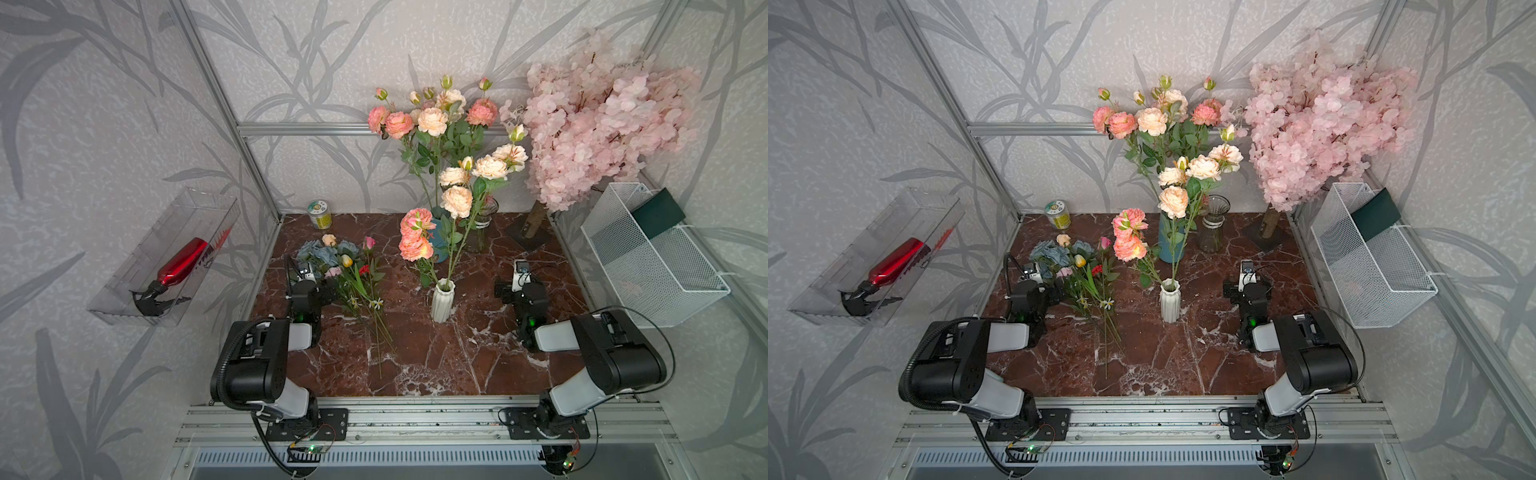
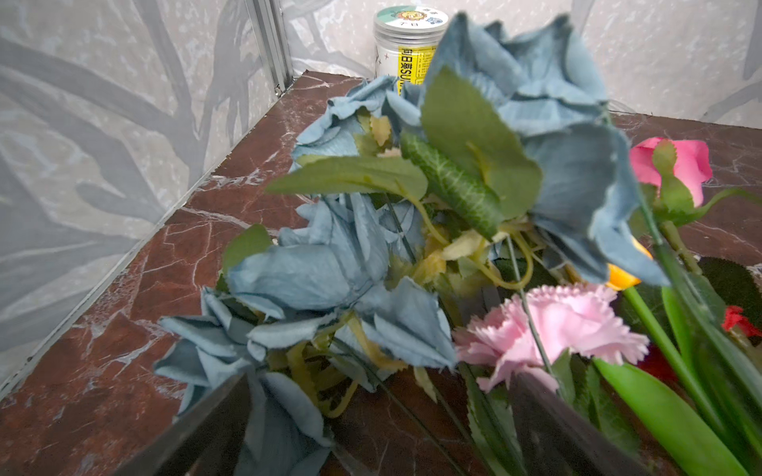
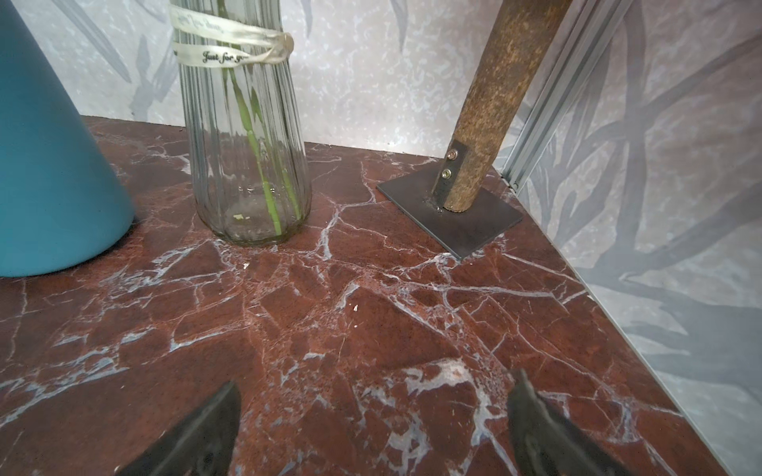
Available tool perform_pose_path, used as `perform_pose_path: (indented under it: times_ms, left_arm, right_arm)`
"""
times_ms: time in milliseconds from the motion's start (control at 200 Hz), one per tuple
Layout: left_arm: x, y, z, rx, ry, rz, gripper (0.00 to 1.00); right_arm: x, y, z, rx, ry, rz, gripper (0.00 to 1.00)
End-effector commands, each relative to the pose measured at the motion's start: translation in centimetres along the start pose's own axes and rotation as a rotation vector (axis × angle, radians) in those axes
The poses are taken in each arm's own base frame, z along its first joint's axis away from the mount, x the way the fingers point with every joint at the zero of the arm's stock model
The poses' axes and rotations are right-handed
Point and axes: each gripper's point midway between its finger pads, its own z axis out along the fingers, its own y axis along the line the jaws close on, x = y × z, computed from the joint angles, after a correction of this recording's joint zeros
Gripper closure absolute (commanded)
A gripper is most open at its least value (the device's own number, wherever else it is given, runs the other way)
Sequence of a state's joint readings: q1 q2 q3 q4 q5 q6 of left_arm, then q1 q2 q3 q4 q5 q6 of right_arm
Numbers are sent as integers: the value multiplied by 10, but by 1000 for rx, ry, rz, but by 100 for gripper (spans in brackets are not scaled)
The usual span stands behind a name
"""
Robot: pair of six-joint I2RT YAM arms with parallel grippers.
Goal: Place the pink flowers into the vase
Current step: Reset both arms
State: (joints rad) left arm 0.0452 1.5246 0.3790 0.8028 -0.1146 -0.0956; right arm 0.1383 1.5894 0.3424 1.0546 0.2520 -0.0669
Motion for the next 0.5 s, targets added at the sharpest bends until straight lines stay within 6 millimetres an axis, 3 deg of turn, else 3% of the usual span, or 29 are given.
perform_pose_path:
  times_ms: [0, 495]
  left_arm:
    - [-15, -5, 2, 22, -37, 22, 1]
    - [-15, -5, 2, 22, -38, 22, 1]
  right_arm:
    - [3, 6, 2, -31, 23, 6, 1]
    - [2, 6, 2, -30, 18, 5, 1]
